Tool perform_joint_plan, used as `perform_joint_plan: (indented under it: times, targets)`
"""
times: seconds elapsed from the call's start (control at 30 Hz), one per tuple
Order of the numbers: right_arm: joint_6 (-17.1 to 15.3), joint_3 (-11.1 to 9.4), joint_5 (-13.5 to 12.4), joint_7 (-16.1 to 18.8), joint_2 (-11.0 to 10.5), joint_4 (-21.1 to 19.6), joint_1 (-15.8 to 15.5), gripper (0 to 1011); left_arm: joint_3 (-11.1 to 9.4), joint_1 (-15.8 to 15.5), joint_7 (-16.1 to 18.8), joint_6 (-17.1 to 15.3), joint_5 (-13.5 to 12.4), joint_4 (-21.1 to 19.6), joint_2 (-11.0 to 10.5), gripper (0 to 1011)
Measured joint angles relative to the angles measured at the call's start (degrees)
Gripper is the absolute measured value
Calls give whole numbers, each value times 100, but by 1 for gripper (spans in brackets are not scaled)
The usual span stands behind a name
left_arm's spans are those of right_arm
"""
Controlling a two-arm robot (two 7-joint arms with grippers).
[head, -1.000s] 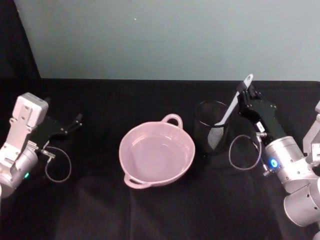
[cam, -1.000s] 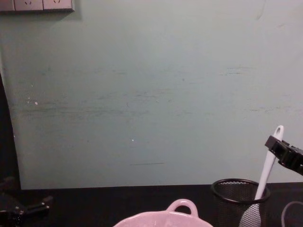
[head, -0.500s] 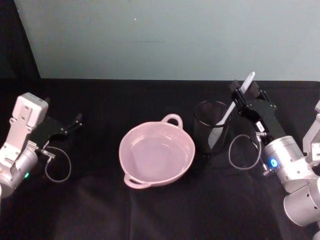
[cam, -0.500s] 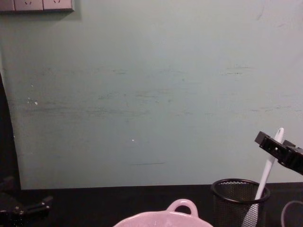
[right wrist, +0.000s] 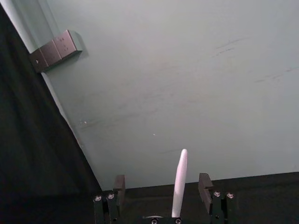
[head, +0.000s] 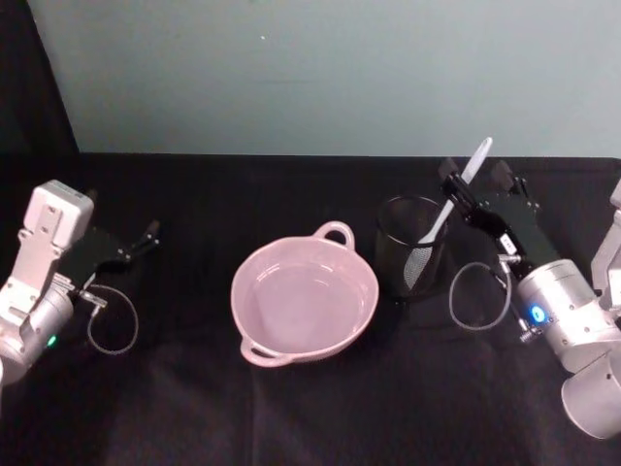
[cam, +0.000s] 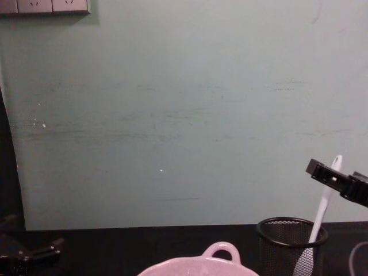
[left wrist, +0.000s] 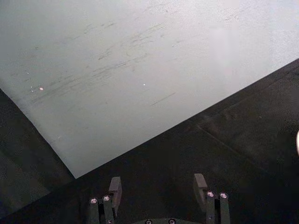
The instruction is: Use the one hand to pick up the spoon and stir the clear water in the bowl.
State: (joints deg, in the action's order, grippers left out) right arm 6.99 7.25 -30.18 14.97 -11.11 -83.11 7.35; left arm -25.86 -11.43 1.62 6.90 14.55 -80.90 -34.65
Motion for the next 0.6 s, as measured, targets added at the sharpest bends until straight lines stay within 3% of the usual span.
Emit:
perform_joint_plan:
  times: [0.33, 0.6]
  targets:
    - [-437, -53, -76, -80, -191, -592, -331, 1002, 0, 0, 0, 0, 0, 0, 0, 1011]
    - [-882, -61, -61, -84, -666, -1243, -687, 1003, 0, 0, 0, 0, 0, 0, 0, 1011]
